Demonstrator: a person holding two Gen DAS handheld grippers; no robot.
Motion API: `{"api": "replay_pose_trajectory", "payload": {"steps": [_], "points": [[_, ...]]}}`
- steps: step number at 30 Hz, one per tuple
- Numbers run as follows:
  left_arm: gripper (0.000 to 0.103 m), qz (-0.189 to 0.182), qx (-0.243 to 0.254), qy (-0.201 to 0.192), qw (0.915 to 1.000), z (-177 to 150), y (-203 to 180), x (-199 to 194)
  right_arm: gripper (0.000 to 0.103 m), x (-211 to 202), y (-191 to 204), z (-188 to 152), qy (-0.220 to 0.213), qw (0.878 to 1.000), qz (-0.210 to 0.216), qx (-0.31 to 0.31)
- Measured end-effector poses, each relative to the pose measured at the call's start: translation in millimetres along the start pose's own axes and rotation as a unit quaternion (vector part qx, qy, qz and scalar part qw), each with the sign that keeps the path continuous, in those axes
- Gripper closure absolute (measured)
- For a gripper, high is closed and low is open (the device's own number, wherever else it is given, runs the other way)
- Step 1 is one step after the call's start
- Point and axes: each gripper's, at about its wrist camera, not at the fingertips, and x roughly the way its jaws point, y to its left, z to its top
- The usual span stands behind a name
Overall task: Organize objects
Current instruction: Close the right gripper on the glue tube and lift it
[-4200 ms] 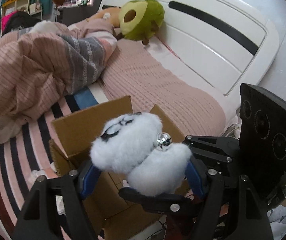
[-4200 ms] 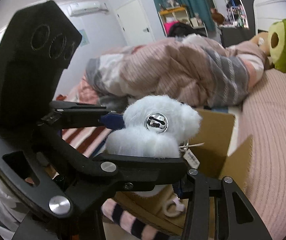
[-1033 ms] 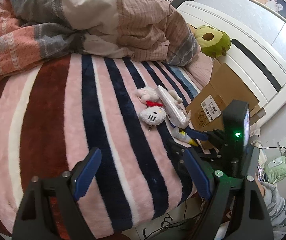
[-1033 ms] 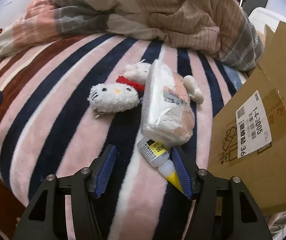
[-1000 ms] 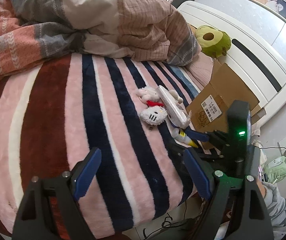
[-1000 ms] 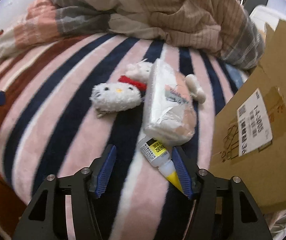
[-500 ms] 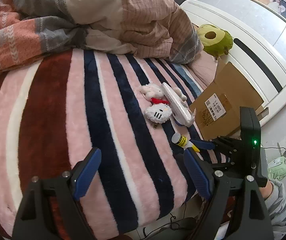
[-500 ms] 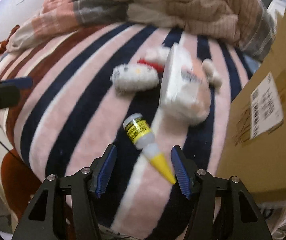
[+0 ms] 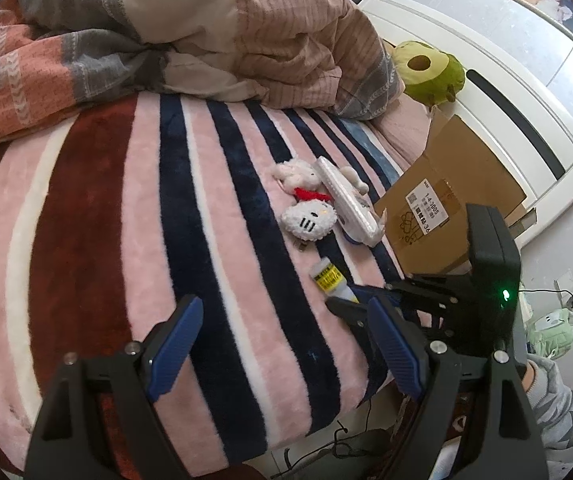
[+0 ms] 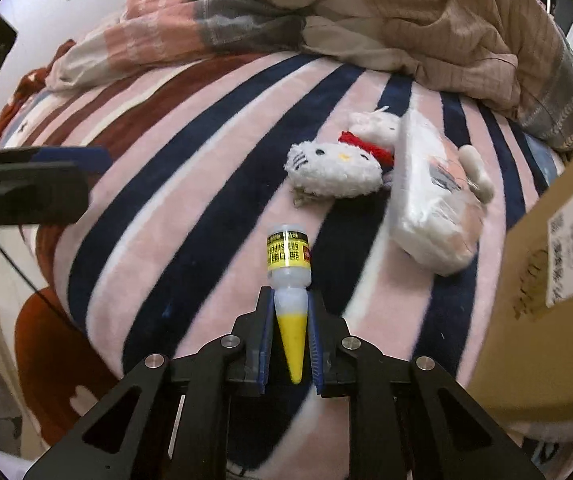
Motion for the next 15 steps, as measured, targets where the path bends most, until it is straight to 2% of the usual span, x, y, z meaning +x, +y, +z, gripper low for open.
{"api": "replay_pose_trajectory", "payload": {"steps": [4,10,13,15], "points": [[0.02,0.003,0.001,0.011,0.9999,-2.7,-0.6,-0.3,0.092,-3.4,-0.6,3.4,-0.017,1.0,0.014,-0.003],[0.021,-0.02,0.005,0.011,0.9997,5.1,-11.8,-6.6,0.092,-34.7,19.6,18.2,-0.062,0.994,0.07,-0.06],[0.031,-0.035,0.015,-0.001,0.9993,13.5,-21.8,-17.6,0.092,-51.8,24.9,25.9,-0.078,0.989,0.094,-0.083],[0.045,-0.039,0.021,-0.006,0.999,19.3,-27.8,-24.5,0.092,-66.3,27.6,31.8,-0.091,0.985,0.104,-0.1]]}}
